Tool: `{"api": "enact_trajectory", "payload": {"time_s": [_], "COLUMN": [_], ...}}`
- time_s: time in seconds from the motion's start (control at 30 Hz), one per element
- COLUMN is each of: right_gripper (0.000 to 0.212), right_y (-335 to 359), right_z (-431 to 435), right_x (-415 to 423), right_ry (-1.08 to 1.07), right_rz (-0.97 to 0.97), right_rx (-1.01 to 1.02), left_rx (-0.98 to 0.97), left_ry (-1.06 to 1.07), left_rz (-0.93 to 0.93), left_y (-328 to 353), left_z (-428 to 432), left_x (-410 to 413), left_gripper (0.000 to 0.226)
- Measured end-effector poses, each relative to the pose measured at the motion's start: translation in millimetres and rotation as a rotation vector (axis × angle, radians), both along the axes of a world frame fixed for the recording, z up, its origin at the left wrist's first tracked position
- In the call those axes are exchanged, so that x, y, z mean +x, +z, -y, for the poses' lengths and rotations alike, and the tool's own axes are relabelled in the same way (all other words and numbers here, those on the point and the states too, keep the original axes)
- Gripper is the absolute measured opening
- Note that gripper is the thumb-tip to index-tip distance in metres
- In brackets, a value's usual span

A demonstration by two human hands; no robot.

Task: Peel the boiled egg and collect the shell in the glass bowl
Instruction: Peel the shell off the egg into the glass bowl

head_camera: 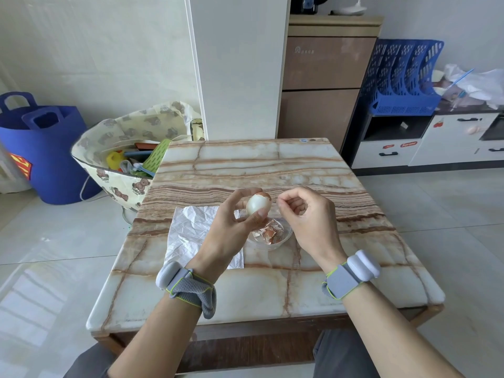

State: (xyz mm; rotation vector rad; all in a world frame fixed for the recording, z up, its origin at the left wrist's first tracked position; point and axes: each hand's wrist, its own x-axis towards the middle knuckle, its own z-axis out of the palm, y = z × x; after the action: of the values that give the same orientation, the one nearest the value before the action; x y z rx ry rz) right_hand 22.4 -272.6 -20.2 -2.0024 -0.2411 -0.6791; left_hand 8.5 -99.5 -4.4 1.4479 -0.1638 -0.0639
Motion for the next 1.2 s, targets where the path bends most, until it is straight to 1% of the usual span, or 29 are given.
{"api": "enact_trajectory", "payload": {"time_s": [0.27, 0.37, 0.5, 0.67, 0.77, 0.93, 1.2], "right_gripper": [0.006, 0.005, 0.003, 0.006, 0.007, 0.008, 0.008], "right_y": [7.3, 9.3, 9.5, 6.3, 4.7, 4.4, 6.0], "right_z": [-2.9, -2.8, -1.9, -2.6, -3.1, -4.6, -1.5], "right_x": [-4.5, -4.4, -4.4, -4.1, -3.4, -3.0, -1.1], "right_ry": [0.111, 0.112, 0.091, 0.057, 0.043, 0.017, 0.01], "right_rz": [0.008, 0.033, 0.096, 0.217, 0.236, 0.224, 0.069], "right_rx": [0.007, -0.007, -0.098, -0.261, -0.288, -0.22, 0.007], "left_rx": [-0.053, -0.037, -0.004, 0.052, 0.032, -0.006, -0.036], "left_ry": [-0.012, -0.024, -0.036, -0.009, -0.008, -0.019, -0.028], "left_rz": [-0.046, -0.04, -0.031, -0.002, -0.006, -0.016, -0.009], "left_y": [1.4, 1.5, 1.0, -0.4, -1.5, -2.2, -2.0], "left_z": [1.6, 0.3, -1.8, -1.8, -1.7, -1.0, -0.6], "left_x": [-1.2, -2.0, -1.5, -0.4, 0.9, 1.6, 1.5], "left_gripper": [0.04, 0.04, 0.034, 0.043, 0.042, 0.039, 0.035]}}
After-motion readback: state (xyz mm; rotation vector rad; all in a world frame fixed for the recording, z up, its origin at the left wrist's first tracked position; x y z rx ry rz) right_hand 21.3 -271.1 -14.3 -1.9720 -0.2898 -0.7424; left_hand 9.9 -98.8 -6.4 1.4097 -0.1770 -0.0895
